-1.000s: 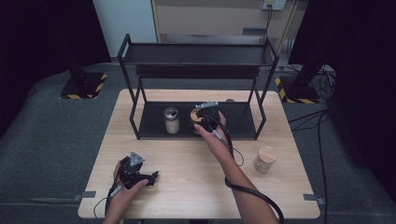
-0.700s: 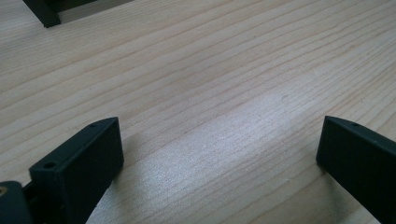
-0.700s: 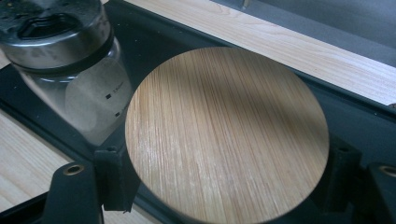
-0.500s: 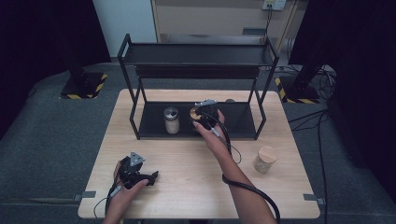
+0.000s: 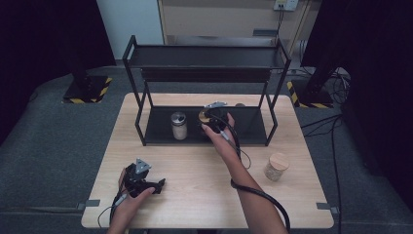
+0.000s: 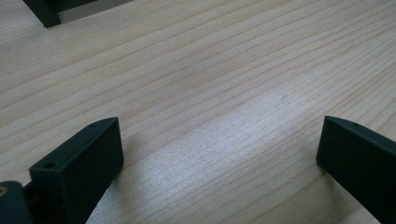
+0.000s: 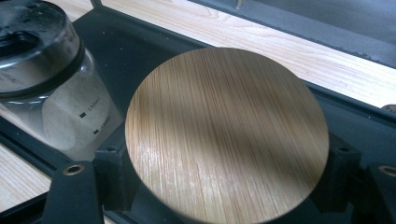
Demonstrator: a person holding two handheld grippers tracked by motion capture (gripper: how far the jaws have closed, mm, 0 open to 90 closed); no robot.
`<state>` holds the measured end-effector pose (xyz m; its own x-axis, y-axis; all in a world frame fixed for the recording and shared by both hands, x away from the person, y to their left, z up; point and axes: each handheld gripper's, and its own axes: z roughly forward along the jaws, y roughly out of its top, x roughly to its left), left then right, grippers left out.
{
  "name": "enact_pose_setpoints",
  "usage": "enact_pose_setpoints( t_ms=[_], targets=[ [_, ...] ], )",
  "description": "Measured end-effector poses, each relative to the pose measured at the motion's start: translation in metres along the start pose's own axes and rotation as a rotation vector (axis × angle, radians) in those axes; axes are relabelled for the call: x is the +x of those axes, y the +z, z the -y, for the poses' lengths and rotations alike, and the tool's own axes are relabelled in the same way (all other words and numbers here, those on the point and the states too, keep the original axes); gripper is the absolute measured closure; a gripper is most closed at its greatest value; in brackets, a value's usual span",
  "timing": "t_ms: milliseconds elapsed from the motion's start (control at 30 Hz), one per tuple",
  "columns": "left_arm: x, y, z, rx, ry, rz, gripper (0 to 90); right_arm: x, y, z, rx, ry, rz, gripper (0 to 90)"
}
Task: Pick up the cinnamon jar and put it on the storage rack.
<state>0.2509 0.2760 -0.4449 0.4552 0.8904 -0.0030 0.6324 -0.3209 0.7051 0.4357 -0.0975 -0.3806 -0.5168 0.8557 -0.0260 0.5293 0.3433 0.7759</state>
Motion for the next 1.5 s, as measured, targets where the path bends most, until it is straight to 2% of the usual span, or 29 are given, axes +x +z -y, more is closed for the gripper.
enact_pose_setpoints(
  t_ms=[900, 1500],
  targets=[
    [0.000, 0.000, 0.000, 0.000, 0.000, -0.001, 0.0, -0.001, 0.012, 0.009, 0.028, 0.020, 0.003, 25.8],
    [-0.001, 0.000, 0.000, 0.000, 0.001, -0.002, 0.0, 0.000, 0.012, 0.017, 0.002, 0.040, 0.005, 25.7]
  ],
)
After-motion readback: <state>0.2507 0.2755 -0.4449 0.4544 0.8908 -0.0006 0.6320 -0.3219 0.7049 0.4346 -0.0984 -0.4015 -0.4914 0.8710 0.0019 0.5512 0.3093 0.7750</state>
